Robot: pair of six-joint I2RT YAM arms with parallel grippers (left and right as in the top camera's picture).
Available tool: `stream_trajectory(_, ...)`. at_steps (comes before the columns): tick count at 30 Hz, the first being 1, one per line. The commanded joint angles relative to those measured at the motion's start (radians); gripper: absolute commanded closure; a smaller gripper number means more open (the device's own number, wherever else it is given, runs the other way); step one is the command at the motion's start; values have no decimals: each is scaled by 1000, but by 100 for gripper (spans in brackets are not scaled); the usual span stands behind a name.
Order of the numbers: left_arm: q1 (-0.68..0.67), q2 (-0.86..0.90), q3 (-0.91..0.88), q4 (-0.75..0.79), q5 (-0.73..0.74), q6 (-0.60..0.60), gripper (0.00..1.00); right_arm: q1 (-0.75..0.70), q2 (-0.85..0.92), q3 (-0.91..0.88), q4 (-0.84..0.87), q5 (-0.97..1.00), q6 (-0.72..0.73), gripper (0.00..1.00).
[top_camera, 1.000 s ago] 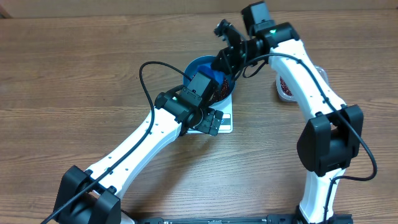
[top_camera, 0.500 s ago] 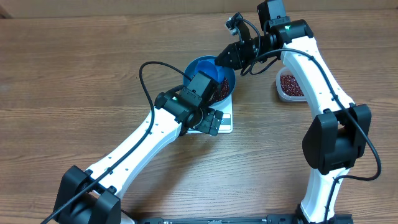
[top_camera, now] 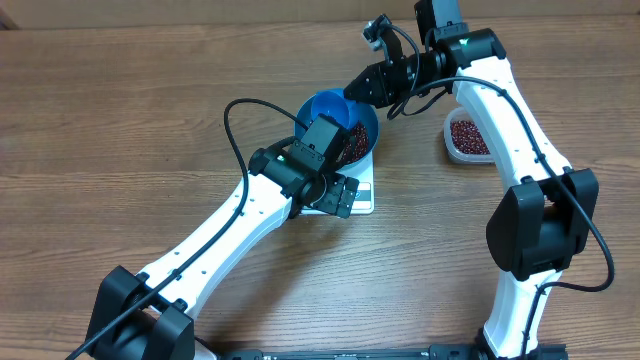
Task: Scoop item into bowl and weigh 150g on scale
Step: 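Carry the blue scoop with the right gripper to the clear tub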
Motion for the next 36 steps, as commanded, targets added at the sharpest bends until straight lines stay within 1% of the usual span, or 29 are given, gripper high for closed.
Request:
stream_trajectory(1, 0, -4, 4, -2, -9, 23, 0, 3, -22, 33, 3, -6, -2, 96)
stream_trajectory(5, 0, -4, 4, -2, -9, 23, 0, 3, -22, 32, 3, 22, -2, 96)
stream_trajectory(17, 0, -4, 4, -2, -9, 23, 0, 5, -29, 33, -2, 21, -2, 96)
stream_trajectory(28, 0, -4, 4, -2, -9, 23, 0, -29, -118, 59, -7, 23, 2, 96)
stream_trajectory(31, 0, -4, 4, -2, -9, 23, 1, -48, -127, 59, -8, 57, 2, 96)
stream_trajectory(36, 0, -4, 4, -2, -9, 22, 0, -79, -127, 59, -20, 185, 10, 96)
